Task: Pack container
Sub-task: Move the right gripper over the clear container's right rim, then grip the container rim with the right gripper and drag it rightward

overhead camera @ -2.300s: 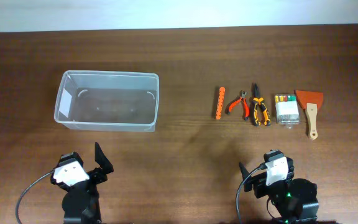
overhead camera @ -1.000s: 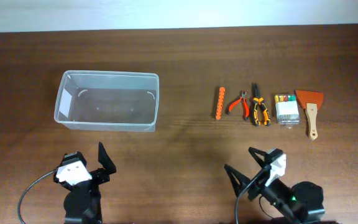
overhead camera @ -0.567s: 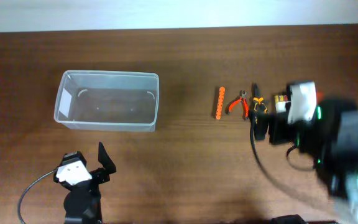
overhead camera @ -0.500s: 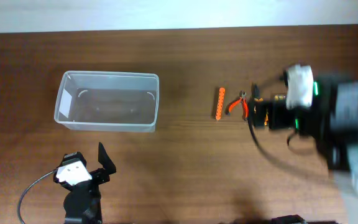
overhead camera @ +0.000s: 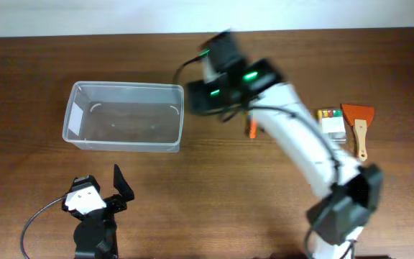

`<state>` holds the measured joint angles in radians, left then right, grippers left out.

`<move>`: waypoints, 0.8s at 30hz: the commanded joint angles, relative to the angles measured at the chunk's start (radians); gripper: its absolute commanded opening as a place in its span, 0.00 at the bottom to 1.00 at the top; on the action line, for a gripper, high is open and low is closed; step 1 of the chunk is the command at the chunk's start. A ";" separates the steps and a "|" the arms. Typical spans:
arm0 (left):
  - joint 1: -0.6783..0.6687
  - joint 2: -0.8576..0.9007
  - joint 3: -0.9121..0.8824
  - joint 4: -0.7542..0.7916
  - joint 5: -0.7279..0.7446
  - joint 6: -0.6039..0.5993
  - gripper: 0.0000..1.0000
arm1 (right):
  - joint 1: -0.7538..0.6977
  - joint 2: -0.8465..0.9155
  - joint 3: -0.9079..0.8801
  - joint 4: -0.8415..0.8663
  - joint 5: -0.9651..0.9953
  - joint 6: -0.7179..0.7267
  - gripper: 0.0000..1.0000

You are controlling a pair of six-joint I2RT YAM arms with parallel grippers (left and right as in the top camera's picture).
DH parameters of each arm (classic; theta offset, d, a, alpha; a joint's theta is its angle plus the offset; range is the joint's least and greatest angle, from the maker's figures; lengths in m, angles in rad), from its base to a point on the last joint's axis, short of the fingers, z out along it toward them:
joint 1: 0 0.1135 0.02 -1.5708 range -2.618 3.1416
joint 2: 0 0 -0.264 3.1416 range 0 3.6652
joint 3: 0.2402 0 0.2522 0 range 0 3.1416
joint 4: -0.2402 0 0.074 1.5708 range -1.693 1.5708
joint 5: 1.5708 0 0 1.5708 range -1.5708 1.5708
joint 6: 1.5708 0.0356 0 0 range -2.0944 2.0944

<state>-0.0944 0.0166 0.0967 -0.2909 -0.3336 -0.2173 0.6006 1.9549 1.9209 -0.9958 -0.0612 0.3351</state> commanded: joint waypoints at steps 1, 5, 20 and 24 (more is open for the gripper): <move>-0.004 -0.005 -0.004 -0.001 -0.004 0.009 0.99 | 0.096 0.079 0.028 0.037 0.090 0.092 0.89; -0.004 -0.005 -0.004 -0.001 -0.003 0.009 0.99 | 0.174 0.177 0.028 0.125 0.101 0.093 0.89; -0.004 -0.005 -0.004 -0.001 -0.003 0.009 0.99 | 0.155 0.332 0.016 0.104 0.163 0.153 0.57; -0.004 -0.005 -0.004 -0.001 -0.004 0.009 0.99 | 0.129 0.345 0.014 0.087 0.164 0.153 0.37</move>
<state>-0.0944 0.0166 0.0967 -0.2909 -0.3336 -0.2173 0.7567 2.2925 1.9224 -0.8997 0.0822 0.4820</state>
